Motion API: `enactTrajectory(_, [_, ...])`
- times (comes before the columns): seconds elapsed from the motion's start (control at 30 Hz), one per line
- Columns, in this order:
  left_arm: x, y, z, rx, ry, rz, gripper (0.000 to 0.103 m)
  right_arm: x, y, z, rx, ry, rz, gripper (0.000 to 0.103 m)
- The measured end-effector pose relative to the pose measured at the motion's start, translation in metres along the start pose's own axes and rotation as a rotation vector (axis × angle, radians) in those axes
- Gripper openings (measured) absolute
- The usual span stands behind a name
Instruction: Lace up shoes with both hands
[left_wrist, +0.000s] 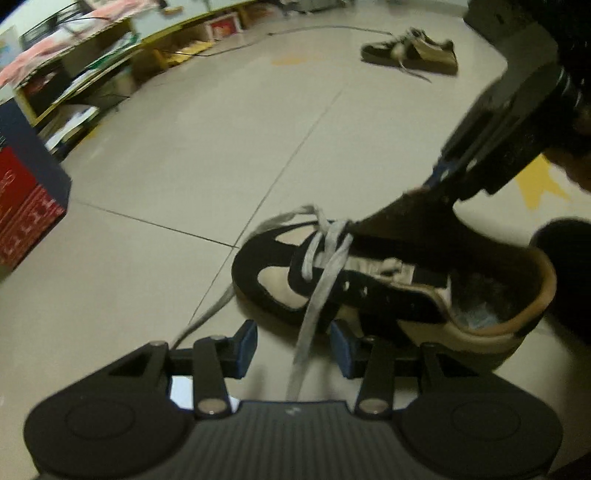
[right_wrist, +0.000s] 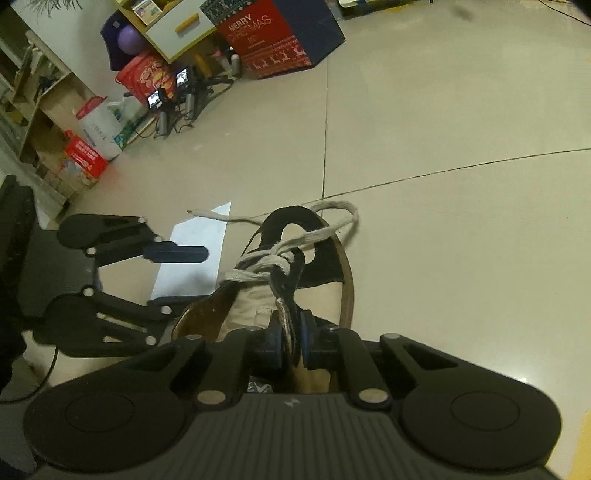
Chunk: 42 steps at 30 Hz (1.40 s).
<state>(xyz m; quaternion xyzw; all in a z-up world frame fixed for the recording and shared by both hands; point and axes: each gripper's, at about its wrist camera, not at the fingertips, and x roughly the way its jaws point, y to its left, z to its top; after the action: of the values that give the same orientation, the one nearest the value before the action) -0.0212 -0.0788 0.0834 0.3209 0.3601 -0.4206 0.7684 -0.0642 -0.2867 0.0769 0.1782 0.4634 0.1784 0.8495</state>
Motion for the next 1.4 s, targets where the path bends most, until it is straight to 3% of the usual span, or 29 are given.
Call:
enactTrajectory(0.07, [0.007,0.002,0.001,0.007,0.025,-0.010,0.045,0.001,0.004,-0.001,-0.017,0.001,-0.004,0.009])
enactTrajectory(0.1, [0.009,0.002,0.001,0.011,0.041,-0.013,0.035,0.001,0.004,-0.001,-0.020,0.002,-0.004,0.009])
enactTrajectory(0.13, [0.014,0.001,0.001,0.012,0.066,-0.016,0.001,0.002,0.005,-0.001,-0.022,0.002,-0.003,0.009])
enactTrajectory(0.23, [0.018,-0.009,0.001,0.061,0.092,0.026,0.002,0.002,0.003,-0.001,-0.017,0.002,0.004,0.009])
enactTrajectory(0.5, [-0.011,-0.036,-0.003,0.088,-0.027,0.298,0.002,0.003,0.003,0.002,-0.029,0.020,0.007,0.013])
enactTrajectory(0.6, [-0.020,-0.045,-0.007,0.089,-0.064,0.341,0.002,0.003,0.008,0.006,-0.078,0.041,0.012,0.020])
enactTrajectory(0.7, [-0.027,-0.055,-0.007,0.122,-0.112,0.404,0.002,-0.004,0.020,0.014,-0.199,0.006,0.038,0.021])
enactTrajectory(0.83, [-0.036,-0.058,-0.005,0.124,-0.149,0.429,0.002,-0.004,0.043,0.029,-0.453,-0.043,0.066,0.021])
enactTrajectory(1.03, [-0.029,-0.058,-0.003,0.150,-0.150,0.443,0.003,0.039,0.056,0.043,-0.667,0.027,0.125,0.020])
enactTrajectory(1.1, [-0.027,-0.052,-0.002,0.147,-0.155,0.442,0.003,0.047,0.055,0.047,-0.689,0.050,0.135,0.017])
enactTrajectory(1.17, [-0.029,-0.055,-0.004,0.152,-0.159,0.442,0.003,0.053,0.051,0.050,-0.678,0.084,0.173,0.006])
enactTrajectory(1.3, [-0.032,-0.061,-0.007,0.175,-0.172,0.443,0.003,0.056,0.049,0.054,-0.676,0.109,0.217,0.004])
enactTrajectory(1.4, [-0.030,-0.062,-0.007,0.220,-0.146,0.450,0.005,0.053,0.051,0.055,-0.693,0.073,0.186,0.003])
